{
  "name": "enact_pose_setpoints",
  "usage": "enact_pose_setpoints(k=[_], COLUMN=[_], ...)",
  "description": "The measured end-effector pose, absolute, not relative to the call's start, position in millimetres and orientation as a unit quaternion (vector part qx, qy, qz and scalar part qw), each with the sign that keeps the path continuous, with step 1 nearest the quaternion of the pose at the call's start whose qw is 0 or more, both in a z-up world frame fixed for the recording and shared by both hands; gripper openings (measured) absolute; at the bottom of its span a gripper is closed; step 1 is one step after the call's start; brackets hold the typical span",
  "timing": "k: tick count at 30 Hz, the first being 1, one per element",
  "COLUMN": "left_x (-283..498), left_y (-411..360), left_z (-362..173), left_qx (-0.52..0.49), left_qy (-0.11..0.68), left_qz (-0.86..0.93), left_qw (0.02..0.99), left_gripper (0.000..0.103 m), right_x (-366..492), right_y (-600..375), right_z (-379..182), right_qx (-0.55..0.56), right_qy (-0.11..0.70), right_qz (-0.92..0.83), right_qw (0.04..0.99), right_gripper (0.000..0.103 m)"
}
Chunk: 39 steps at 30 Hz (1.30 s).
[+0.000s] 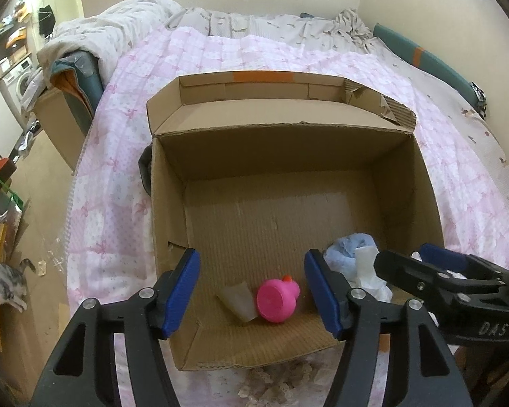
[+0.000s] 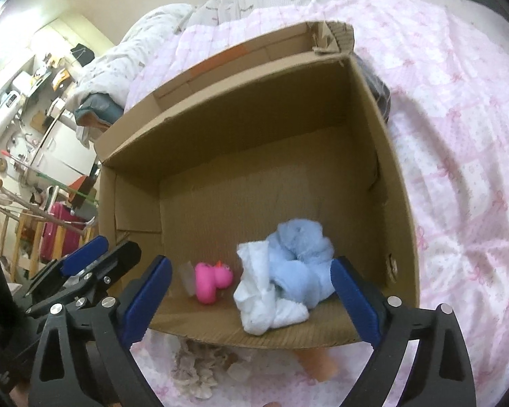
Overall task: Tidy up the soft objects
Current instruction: 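Open both tools to drop the duck and sock into the box, then lower the left tool and grasp the beige lace scrunchie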
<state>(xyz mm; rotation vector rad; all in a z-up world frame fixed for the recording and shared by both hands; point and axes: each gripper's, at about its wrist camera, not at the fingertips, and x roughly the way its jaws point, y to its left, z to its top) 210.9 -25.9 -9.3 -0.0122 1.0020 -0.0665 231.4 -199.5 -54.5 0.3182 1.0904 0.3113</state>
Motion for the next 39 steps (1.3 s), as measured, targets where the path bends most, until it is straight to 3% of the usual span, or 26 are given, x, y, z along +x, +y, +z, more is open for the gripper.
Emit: enact_pose_setpoints(k=[18,39], left_x=[188.7,122.1], left_y=[-11.4,16.4], left_z=[9.6,12.0], left_qx=[-0.012,-0.035], left_qy=[0.46,0.474], left_qz=[-0.021,-0.001], left_qw=[0.888,0.88], left_gripper=[0.062,0.063], right_x=[220.3,145.2], right_y=[-211.7,-212.1], right_z=[-42.0,-30.4], right_qx=[0.128,0.098], right_qy=[0.482,0.478], right_qz=[0.12,0.145], right_qw=[0.859,0.861], right_gripper=[0.103,0.103])
